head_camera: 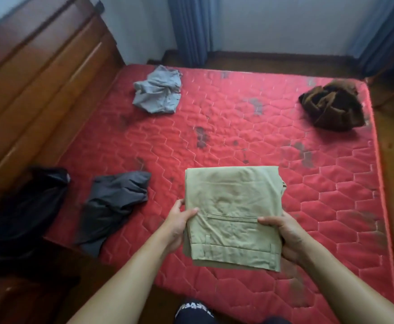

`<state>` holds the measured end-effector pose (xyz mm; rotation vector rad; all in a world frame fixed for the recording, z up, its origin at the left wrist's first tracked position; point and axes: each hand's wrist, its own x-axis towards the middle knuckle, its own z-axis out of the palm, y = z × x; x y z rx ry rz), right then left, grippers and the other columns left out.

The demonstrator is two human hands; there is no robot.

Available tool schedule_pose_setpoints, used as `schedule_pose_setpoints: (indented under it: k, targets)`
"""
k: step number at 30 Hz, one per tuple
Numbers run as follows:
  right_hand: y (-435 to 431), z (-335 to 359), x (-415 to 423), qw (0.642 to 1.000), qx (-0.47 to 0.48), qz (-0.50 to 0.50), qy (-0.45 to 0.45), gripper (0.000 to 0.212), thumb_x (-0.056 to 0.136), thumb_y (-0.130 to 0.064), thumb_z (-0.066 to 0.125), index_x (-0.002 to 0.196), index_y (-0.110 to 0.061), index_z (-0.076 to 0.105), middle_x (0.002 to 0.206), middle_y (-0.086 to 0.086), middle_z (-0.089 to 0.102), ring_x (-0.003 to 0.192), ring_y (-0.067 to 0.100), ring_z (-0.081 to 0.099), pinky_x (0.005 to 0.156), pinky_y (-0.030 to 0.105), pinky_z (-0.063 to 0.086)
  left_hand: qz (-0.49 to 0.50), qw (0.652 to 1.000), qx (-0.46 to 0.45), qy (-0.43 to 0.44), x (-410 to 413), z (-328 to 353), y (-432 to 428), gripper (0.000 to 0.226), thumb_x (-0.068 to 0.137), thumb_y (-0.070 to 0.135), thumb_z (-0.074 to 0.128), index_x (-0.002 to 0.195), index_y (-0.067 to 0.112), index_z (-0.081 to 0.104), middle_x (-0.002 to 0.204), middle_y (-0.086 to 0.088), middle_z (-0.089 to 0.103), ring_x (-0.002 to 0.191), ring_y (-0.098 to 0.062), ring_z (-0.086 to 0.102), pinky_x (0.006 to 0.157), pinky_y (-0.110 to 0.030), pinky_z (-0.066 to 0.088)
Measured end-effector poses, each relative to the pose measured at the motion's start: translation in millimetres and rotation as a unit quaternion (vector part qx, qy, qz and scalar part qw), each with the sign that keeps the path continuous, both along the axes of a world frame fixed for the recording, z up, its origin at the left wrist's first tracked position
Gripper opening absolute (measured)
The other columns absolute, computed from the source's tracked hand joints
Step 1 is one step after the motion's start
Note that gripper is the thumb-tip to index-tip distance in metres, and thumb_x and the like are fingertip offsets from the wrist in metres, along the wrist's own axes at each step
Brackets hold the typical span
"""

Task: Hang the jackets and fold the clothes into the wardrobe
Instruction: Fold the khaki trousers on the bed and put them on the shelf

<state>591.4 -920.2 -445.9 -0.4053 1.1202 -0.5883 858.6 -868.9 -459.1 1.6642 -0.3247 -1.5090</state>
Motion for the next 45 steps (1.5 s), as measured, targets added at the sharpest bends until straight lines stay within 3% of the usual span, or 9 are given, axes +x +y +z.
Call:
schedule_pose_setpoints:
  k: [5,8,11,18,23,27,34,39,45]
  targets:
    - [14.6,52.0,30.6,0.993,-0.005,0.115,-0.040,0.045,0.084,0.013,0.057,0.126,-0.001,0.058,0.114,0.030,0.071,0.091,0.044,0.073,0.072,0.053,0.062,0.123,0.992,-0.015,-0.029,14.5,54.3,73.4,0.034,0.095,-0.001,0.060,0.126,0.009,0.053,0.110,-0.019,0.073,0.090,-0.030,0.074,0.069,-0.038,0.061]
    - [21.1,78.4,61.1,0.980,-0.023,0.194,-0.038,0.043,0.085,0.009,0.059,0.127,-0.003,0.058,0.114,0.030,0.070,0.093,0.045,0.072,0.076,0.056,0.061,0.204,0.978,-0.024,-0.046,24.6,74.4,117.5,0.036,0.094,0.001,0.062,0.128,0.010,0.053,0.114,-0.020,0.071,0.097,-0.034,0.072,0.075,-0.041,0.059]
    - [35.6,99.8,100.9,0.963,-0.036,0.266,-0.034,0.044,0.086,0.005,0.061,0.129,-0.004,0.058,0.116,0.030,0.070,0.100,0.047,0.070,0.082,0.058,0.059,0.279,0.958,-0.036,-0.054,37.8,95.9,165.4,0.033,0.096,0.002,0.061,0.126,0.013,0.053,0.116,-0.019,0.070,0.097,-0.031,0.071,0.072,-0.037,0.058]
    - [110.2,133.8,207.4,0.903,-0.054,0.422,-0.053,0.042,0.089,-0.003,0.063,0.130,-0.012,0.059,0.116,0.027,0.071,0.100,0.044,0.071,0.086,0.058,0.058,0.407,0.910,-0.033,-0.073,83.9,128.6,295.9,0.026,0.095,0.006,0.064,0.119,0.013,0.056,0.112,-0.020,0.072,0.104,-0.036,0.070,0.093,-0.051,0.055]
    - [192.2,145.9,296.9,0.852,-0.072,0.516,-0.056,0.042,0.091,-0.005,0.062,0.132,-0.007,0.058,0.118,0.029,0.070,0.106,0.047,0.068,0.084,0.058,0.059,0.483,0.872,-0.031,-0.076,120.3,144.7,403.4,0.024,0.096,0.011,0.064,0.117,0.020,0.057,0.110,-0.016,0.072,0.102,-0.033,0.070,0.093,-0.050,0.055]
    - [272.8,149.5,371.6,0.815,-0.095,0.569,-0.054,0.042,0.090,-0.004,0.062,0.132,-0.007,0.058,0.117,0.028,0.070,0.108,0.049,0.067,0.085,0.060,0.058,0.524,0.848,-0.024,-0.083,155.0,150.7,495.0,0.031,0.096,0.018,0.065,0.125,0.021,0.054,0.113,-0.014,0.072,0.104,-0.031,0.070,0.096,-0.051,0.054]
    - [402.4,147.8,487.4,0.745,-0.122,0.652,-0.069,0.039,0.091,-0.009,0.066,0.130,-0.013,0.060,0.117,0.023,0.072,0.105,0.045,0.070,0.088,0.062,0.057,0.595,0.796,-0.015,-0.111,218.6,159.7,630.3,0.031,0.098,0.018,0.063,0.126,0.023,0.052,0.114,-0.012,0.070,0.102,-0.030,0.069,0.079,-0.042,0.055]
    - [469.1,139.0,554.0,0.711,-0.146,0.686,-0.055,0.054,0.080,-0.017,0.078,0.131,-0.022,0.061,0.117,0.016,0.073,0.104,0.041,0.072,0.089,0.063,0.056,0.639,0.761,0.001,-0.111,253.1,157.8,692.7,0.030,0.096,0.015,0.064,0.124,0.021,0.055,0.114,-0.014,0.070,0.103,-0.033,0.070,0.092,-0.054,0.055]
    - [519.2,133.3,648.4,0.653,-0.157,0.739,-0.048,0.050,0.083,-0.016,0.078,0.129,-0.023,0.059,0.118,0.014,0.071,0.103,0.039,0.071,0.089,0.062,0.057,0.697,0.708,0.009,-0.113,300.8,148.6,734.3,0.041,0.091,0.014,0.068,0.130,0.019,0.055,0.117,-0.013,0.070,0.106,-0.033,0.069,0.096,-0.058,0.054]
